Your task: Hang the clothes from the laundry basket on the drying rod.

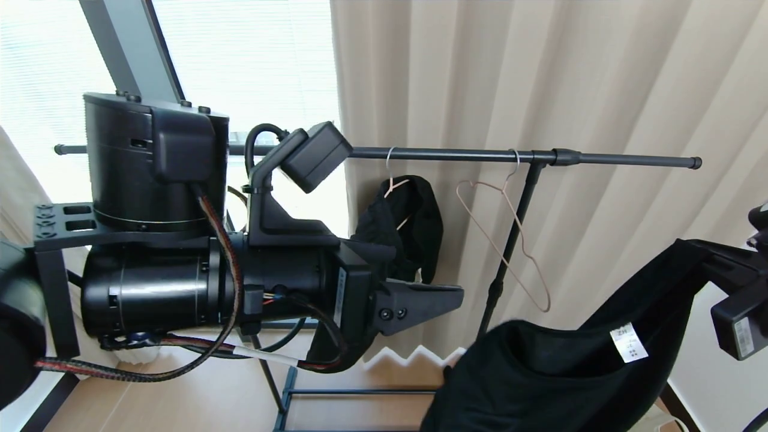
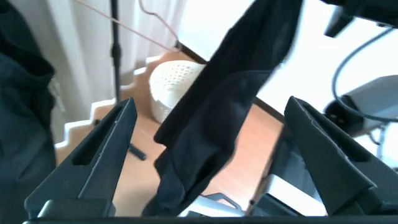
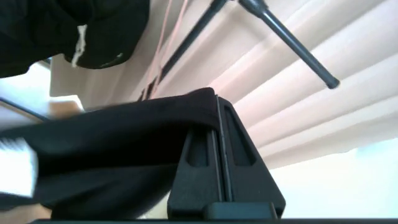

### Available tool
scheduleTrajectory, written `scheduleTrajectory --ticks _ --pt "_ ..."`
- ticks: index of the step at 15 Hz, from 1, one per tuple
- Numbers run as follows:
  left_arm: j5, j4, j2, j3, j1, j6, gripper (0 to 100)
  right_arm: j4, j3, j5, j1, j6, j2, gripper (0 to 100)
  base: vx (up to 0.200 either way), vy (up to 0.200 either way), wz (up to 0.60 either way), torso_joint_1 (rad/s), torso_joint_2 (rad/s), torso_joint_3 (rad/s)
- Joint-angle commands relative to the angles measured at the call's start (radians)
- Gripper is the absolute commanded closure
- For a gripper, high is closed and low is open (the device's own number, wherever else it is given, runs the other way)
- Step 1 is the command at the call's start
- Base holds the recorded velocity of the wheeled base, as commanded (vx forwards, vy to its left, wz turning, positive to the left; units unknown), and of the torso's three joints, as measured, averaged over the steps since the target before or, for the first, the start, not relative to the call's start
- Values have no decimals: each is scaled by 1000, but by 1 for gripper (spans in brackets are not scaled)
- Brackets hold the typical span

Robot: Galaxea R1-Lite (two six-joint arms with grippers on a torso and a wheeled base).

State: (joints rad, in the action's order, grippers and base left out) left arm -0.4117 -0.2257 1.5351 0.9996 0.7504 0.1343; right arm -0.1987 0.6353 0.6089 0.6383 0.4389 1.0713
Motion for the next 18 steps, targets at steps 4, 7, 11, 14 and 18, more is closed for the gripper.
scheduleTrajectory --ticks 4,7,11,14,18 --pt "-55 5 26 28 -60 18 0 7 7 -24 -115 4 6 100 0 0 0 0 0 0" --pt "186 23 161 142 -14 18 0 16 3 -24 -183 92 -44 100 0 0 0 0 0 0" --pt "381 63 385 363 6 16 0 9 4 -43 -259 93 -16 100 0 0 0 0 0 0" --pt "427 48 441 375 10 13 0 2 4 -44 -266 93 -4 100 0 0 0 0 0 0" --pt "445 3 438 330 33 8 0 1 6 -46 -267 93 13 100 0 -50 0 -2 1 1"
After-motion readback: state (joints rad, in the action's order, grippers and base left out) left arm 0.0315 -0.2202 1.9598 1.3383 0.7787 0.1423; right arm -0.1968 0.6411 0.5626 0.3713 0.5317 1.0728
